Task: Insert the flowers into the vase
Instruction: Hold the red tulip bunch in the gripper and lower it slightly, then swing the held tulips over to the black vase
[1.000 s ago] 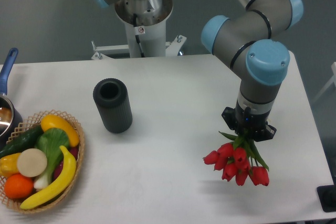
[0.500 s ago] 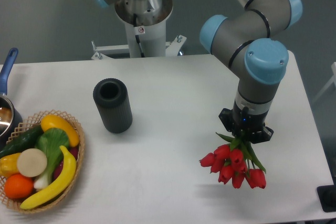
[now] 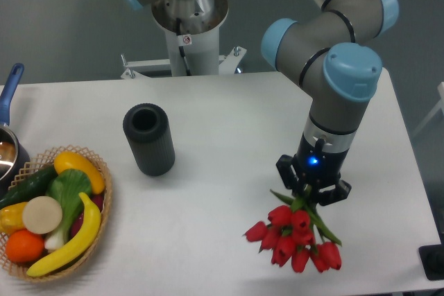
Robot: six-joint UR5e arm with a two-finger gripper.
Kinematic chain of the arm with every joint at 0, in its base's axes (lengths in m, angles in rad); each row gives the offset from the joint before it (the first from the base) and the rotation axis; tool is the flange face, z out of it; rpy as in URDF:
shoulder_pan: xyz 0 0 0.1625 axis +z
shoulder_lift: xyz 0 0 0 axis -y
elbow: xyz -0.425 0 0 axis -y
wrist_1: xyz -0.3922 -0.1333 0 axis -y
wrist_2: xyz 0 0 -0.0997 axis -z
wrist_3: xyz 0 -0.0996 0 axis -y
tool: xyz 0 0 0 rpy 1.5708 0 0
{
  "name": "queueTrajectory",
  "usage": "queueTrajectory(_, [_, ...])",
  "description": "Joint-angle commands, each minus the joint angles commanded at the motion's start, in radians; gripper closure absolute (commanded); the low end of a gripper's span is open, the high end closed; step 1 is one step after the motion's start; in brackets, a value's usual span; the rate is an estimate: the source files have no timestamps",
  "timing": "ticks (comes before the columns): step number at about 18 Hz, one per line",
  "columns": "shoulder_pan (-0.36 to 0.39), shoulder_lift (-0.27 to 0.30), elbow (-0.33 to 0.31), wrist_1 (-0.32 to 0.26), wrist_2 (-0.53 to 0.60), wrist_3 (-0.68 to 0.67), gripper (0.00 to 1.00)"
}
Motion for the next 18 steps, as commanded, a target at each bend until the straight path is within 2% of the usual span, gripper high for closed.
queueTrajectory(5, [-0.023, 0.015, 0.002, 0.008, -0.178, -0.031, 1.0])
queueTrajectory(7, [-0.053, 0.034, -0.023, 0.072, -0.203, -0.031, 1.0])
queueTrajectory(8, [-0.069, 0.04, -0.041, 0.13, -0.234, -0.039, 1.0])
queueTrajectory(10, [-0.081, 0.057, -0.092, 0.23, -0.35, -0.094, 1.0])
queueTrajectory(11, [-0.084, 0.092, -0.127, 0.254, -0.407, -0.106, 1.0])
queueTrajectory(15, [-0.072, 0.176, -0.218, 0.262, -0.621, -0.105, 1.0])
queueTrajectory(18, [-0.051, 0.256, -0.31, 0.264, -0.705, -0.086, 1.0])
